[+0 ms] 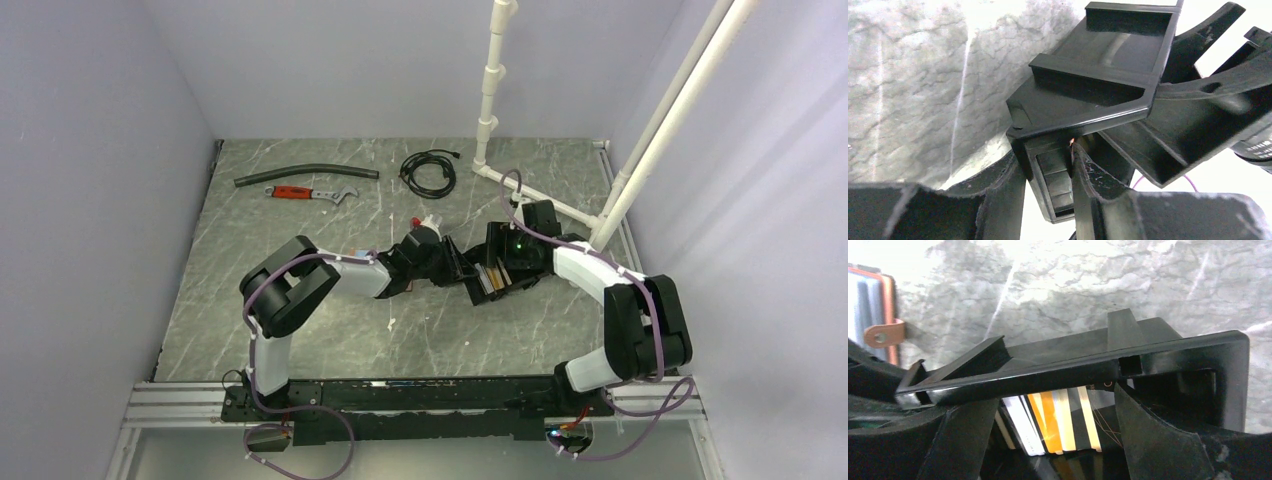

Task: Put the credit cards into the card holder
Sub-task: Pick up the credit card from the storage box.

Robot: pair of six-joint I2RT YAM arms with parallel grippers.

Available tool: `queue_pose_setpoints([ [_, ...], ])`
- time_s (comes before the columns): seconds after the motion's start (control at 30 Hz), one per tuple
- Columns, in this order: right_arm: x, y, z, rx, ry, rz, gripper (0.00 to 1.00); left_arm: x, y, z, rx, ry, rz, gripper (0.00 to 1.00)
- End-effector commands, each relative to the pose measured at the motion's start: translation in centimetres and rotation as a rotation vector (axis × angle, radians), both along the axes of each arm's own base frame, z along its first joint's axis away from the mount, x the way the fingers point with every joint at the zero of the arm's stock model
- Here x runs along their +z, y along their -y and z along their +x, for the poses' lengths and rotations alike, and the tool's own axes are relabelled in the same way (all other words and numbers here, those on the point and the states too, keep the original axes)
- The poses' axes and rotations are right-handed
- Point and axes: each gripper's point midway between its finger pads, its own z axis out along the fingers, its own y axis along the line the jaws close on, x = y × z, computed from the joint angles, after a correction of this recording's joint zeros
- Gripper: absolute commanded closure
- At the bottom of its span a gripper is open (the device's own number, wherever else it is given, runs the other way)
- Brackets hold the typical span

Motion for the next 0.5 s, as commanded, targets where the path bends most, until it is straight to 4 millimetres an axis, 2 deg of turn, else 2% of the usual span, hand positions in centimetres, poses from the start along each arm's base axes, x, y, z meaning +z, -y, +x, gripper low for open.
queue_pose_setpoints([
  [0.0,0.3,-3.9,-2.3,0.013,-0.120,0.228,0.16,0.3,-0.5,-0.9,-0.061,0.041,0.046,1.00],
  [0.07,2.0,-5.5,-3.1,0.021,-0.110,0.340,0.20,0.3,-0.6,-0.9,-0.060,0.044,0.052,1.00],
  [0.13,4.3,-5.6,-3.0,0.011,-0.042,0.371,0.23,0.2,-0.7,-0.9,-0.061,0.048,0.056,1.00],
  [0.23,5.9,-3.3,-2.0,-0.026,0.053,0.240,0.26,0.1,-0.8,-1.0,-0.059,0.043,0.059,1.00],
  [0.3,6.0,-1.5,-1.4,-0.049,0.084,0.126,0.30,0.0,-0.9,-1.1,-0.054,0.041,0.053,1.00],
  [0.37,6.5,0.4,-0.4,-0.086,0.127,0.015,0.29,-0.1,-1.0,-1.2,-0.043,0.037,0.043,1.00],
  [0.47,6.5,1.9,0.2,-0.050,0.163,-0.129,0.26,0.0,-1.0,-1.1,-0.035,0.049,0.036,1.00],
])
